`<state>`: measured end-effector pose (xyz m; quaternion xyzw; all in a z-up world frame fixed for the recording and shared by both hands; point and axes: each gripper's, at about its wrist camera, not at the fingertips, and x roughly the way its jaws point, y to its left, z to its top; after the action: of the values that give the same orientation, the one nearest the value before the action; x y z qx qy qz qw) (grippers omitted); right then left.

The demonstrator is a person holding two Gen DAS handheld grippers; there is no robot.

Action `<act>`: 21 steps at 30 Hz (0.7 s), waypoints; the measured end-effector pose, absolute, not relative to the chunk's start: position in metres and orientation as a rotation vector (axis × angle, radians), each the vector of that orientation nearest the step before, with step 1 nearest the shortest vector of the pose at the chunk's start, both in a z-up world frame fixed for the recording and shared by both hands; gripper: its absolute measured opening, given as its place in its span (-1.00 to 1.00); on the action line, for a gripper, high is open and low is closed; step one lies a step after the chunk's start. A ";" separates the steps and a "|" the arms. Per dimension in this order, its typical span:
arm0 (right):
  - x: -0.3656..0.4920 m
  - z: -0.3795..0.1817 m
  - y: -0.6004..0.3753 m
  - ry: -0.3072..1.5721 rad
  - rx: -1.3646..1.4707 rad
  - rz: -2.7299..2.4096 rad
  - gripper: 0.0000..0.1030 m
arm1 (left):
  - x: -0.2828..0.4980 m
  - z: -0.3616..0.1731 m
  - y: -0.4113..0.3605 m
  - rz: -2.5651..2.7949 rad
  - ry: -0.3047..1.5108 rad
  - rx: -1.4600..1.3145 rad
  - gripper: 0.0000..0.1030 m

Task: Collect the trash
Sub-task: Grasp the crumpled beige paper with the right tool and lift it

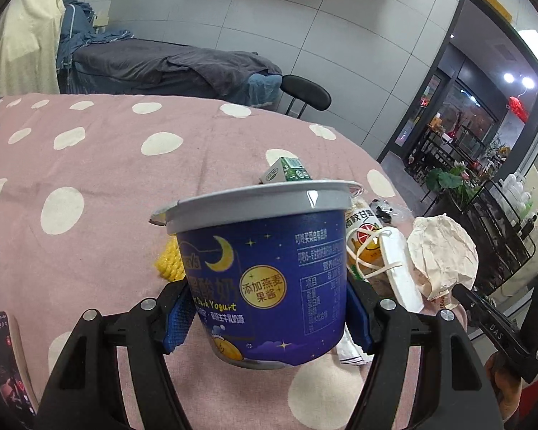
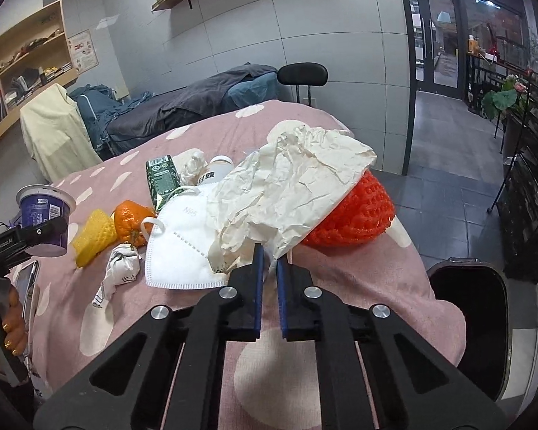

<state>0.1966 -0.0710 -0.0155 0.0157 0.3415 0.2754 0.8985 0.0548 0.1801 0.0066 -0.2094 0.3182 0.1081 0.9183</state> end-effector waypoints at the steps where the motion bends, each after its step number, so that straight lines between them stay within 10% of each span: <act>1: 0.194 -0.014 -0.071 0.699 0.034 0.574 -0.87 | 0.054 0.009 0.177 0.213 0.647 -0.426 0.32; 21: 0.137 0.028 -0.184 0.483 0.116 0.354 -0.92 | 0.086 0.023 0.042 -0.172 0.642 -0.267 0.32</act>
<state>0.1368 -0.1837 0.0280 0.0570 0.2377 0.1744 0.9539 0.0857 0.0424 0.0227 -0.1307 0.3140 -0.0843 0.9366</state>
